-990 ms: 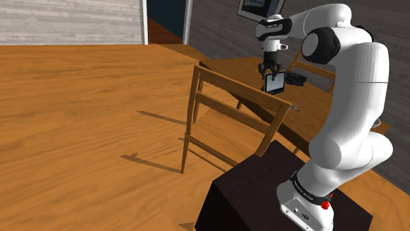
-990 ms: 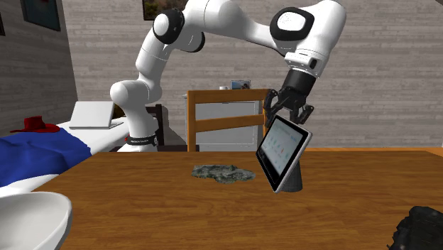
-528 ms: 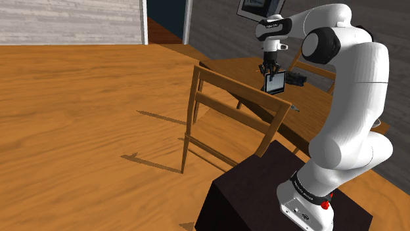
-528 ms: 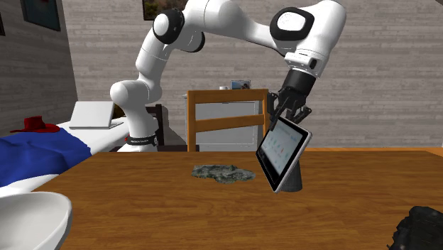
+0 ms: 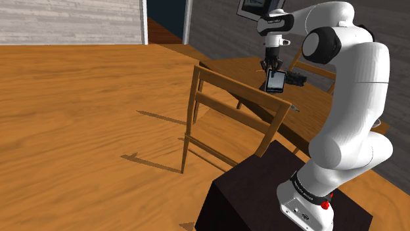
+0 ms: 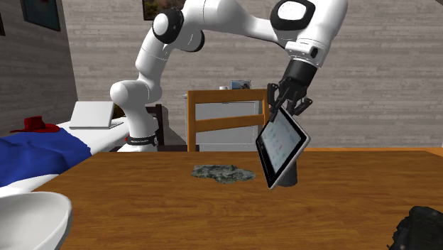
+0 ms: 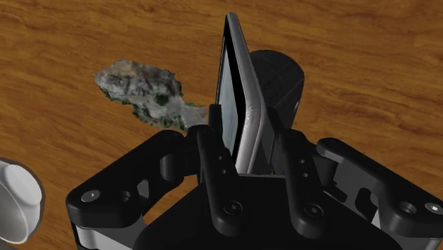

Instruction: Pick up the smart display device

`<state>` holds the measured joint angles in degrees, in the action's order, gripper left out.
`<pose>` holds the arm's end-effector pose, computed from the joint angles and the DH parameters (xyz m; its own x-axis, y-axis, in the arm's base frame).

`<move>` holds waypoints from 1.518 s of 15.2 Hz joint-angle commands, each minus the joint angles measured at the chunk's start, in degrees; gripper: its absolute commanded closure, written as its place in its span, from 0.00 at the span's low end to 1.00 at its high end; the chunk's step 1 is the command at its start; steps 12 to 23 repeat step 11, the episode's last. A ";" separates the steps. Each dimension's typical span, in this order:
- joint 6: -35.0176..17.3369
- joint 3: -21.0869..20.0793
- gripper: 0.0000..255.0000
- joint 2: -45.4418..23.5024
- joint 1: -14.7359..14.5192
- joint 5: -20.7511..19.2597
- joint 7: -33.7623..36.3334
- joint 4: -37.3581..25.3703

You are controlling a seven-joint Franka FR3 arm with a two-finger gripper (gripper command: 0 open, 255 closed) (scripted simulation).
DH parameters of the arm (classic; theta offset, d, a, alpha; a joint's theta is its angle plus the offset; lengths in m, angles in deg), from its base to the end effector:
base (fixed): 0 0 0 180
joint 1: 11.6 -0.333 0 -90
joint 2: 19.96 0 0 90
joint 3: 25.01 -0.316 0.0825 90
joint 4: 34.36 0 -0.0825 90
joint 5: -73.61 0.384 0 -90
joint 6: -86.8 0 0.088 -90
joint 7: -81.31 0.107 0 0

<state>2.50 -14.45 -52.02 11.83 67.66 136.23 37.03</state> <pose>0.5706 -0.3658 0.4245 0.0331 -0.9992 -0.0212 -0.9269 -0.0387 0.3734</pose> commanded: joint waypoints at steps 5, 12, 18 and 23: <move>4.70 0.12 1.00 -0.17 0.11 -0.05 -0.70 -4.96; 8.21 0.21 1.00 -0.78 0.28 -0.05 -1.28 -9.14; 8.21 0.21 1.00 -0.78 0.28 -0.05 -1.28 -9.14; 8.21 0.21 1.00 -0.78 0.28 -0.05 -1.28 -9.14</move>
